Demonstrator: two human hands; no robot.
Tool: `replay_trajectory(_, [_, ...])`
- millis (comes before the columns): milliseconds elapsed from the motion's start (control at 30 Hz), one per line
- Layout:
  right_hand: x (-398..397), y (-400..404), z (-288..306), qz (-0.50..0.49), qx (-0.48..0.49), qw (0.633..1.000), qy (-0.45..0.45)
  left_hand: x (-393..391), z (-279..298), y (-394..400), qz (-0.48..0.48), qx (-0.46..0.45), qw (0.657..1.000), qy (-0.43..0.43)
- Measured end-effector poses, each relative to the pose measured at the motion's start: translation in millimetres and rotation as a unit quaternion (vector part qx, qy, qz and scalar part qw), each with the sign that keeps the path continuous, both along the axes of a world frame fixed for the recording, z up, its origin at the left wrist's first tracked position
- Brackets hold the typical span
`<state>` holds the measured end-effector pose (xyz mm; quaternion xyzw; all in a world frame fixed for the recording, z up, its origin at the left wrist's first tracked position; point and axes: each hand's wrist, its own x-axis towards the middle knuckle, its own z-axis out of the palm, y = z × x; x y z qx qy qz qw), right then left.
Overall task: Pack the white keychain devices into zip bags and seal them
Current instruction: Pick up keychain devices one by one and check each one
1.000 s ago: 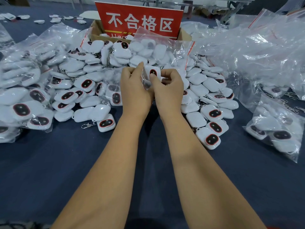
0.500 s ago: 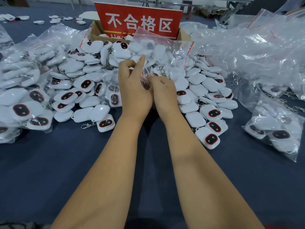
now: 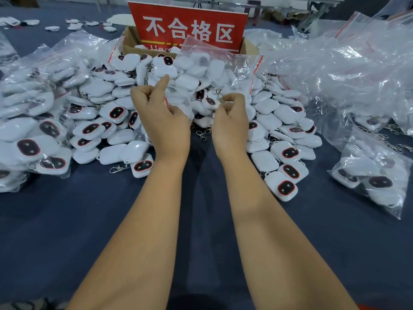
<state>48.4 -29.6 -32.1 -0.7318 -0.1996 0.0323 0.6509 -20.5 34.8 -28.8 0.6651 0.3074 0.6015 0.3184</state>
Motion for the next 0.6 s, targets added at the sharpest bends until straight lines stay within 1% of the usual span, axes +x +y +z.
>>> replay_trajectory(100, [4, -1, -3, 0.004, -0.123, 0.989, -0.078, -1, 3, 1, 0.006, -0.029, 0.999, -0.025])
replay_trajectory(133, [4, -1, -5, 0.018, -0.181, 0.976, -0.121, -1, 5, 0, -0.007, -0.040, 0.999, -0.029])
replay_trajectory(200, [2, 0, -9, 0.041, -0.297, 0.932, -0.204, 0, 6, -2, -0.042, -0.056, 0.997, -0.030])
replay_trajectory(267, [1, 0, -12, 0.038, -0.357, 0.899, -0.253, 3, 4, -3, -0.072, -0.053, 0.996, -0.001])
replay_trajectory(333, [1, -1, -11, 0.023, -0.371, 0.888, -0.269, 6, 0, -4, -0.104, -0.047, 0.992, 0.045])
replay_trajectory(433, [1, -2, -8, 0.010, -0.352, 0.902, -0.250, 8, -4, -5, -0.155, -0.073, 0.980, 0.100])
replay_trajectory(500, [0, -2, -8, 0.005, -0.340, 0.910, -0.238, 9, -7, -5, -0.162, -0.086, 0.974, 0.136])
replay_trajectory(600, [-1, 0, -10, -0.011, -0.353, 0.903, -0.246, 11, -9, -1, -0.139, -0.065, 0.969, 0.196])
